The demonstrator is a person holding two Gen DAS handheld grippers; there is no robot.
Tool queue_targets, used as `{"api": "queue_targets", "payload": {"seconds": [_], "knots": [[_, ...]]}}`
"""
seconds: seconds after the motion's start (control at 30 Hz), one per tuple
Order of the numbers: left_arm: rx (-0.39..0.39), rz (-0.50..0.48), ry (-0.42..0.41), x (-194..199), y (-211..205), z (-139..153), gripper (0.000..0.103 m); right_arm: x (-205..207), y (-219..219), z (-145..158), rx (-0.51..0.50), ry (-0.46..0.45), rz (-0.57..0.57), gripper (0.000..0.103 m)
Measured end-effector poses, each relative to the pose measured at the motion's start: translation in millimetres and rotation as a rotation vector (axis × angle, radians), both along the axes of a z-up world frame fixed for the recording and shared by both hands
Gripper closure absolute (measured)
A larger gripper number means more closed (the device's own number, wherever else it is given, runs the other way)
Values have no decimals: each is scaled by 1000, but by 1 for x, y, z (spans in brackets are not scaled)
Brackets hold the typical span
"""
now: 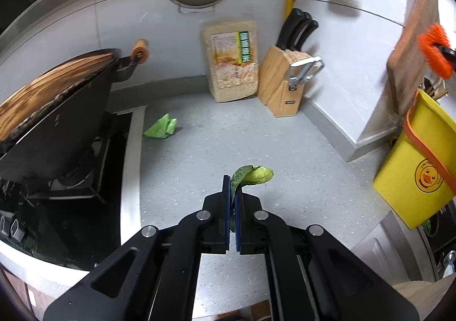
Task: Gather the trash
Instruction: 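Carry the orange net to the yellow bucket with the right tool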
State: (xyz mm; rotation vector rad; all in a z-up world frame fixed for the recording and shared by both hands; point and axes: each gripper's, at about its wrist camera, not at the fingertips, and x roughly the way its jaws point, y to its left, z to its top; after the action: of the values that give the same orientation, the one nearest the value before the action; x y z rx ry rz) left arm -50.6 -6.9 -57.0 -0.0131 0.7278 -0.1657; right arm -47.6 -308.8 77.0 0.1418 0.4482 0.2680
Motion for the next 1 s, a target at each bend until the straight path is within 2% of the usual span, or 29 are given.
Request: {"api": "queue_targets", "payload": {"seconds": [0.03,0.1,0.23,0.43,0.63,0.67,0.7,0.73,1.0], "knots": [[-2,-16,-5,1,-4,2,99,-12,-25,10,-29,-27,-99,92],[-5,-42,-17,3,-10,6,99,-28,-59,18,-63,-33,-226,91],[-18,-102,-41,7,-27,15,99,-51,-98,11,-91,38,-387,91],[-5,-191,-83,4,-48,38,99,-68,-109,-16,-108,107,-485,91],[24,-260,-106,4,-66,66,99,-89,-129,-28,-104,121,-530,89],[22,-268,-107,4,-68,68,99,-89,-132,-32,-103,140,-532,79],[11,-282,-103,5,-71,71,99,-86,-134,-38,-115,183,-524,60],[8,-290,-103,6,-74,73,99,-86,-134,-41,-139,195,-544,25],[12,-403,-155,5,-108,97,99,-119,-139,-36,-44,101,-588,22]]}}
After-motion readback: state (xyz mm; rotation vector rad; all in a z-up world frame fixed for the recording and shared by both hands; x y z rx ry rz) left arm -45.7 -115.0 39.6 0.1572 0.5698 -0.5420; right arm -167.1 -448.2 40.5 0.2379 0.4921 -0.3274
